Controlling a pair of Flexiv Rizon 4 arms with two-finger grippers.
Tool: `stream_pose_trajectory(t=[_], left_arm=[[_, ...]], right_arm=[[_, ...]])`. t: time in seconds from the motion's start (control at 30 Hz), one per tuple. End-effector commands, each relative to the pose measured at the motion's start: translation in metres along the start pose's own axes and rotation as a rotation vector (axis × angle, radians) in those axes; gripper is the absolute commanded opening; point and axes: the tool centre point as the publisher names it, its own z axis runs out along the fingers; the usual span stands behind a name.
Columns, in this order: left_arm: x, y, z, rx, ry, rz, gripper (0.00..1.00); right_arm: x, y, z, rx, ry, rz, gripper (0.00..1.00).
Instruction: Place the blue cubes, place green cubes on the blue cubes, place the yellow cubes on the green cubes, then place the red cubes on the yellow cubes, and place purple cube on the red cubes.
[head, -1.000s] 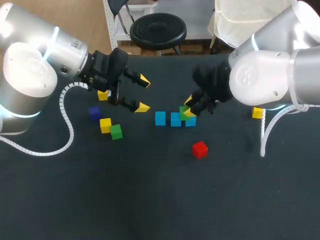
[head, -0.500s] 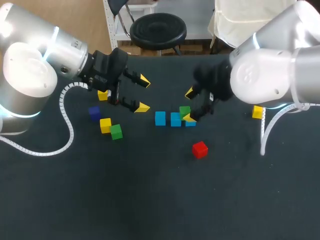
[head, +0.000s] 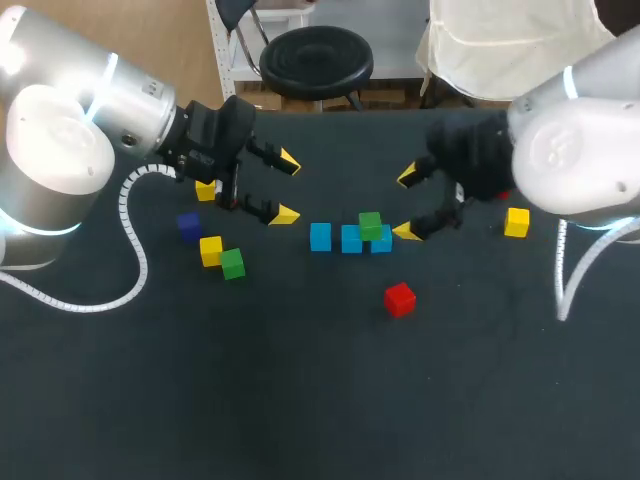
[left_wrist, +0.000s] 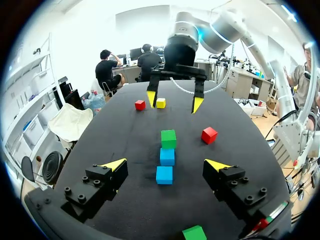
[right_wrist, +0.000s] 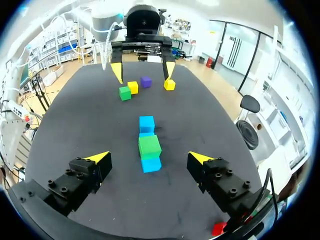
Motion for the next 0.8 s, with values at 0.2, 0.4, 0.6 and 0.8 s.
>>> stream_pose_trajectory(t=[0.2, 0.4, 0.6, 0.8], left_arm=[[0.001, 0.001, 0.0, 0.001, -0.003, 0.002, 1.0], [0.001, 0.001, 0.0, 0.001, -0.003, 0.002, 1.0], [0.001, 0.001, 0.0, 0.001, -0.003, 0.002, 1.0], [0.001, 0.001, 0.0, 0.001, -0.003, 0.002, 1.0]], right_arm=[[0.009, 0.022, -0.032, 0.047, -0.004, 0.005, 1.0], [0.018, 0.026, -0.039, -0.004, -0.122, -0.041, 1.0], [0.02, 0.024, -0.045, -0.075, -0.122, -0.06, 1.0], [0.025, 0.019, -0.048, -0.146, -0.18, -0.096, 1.0]])
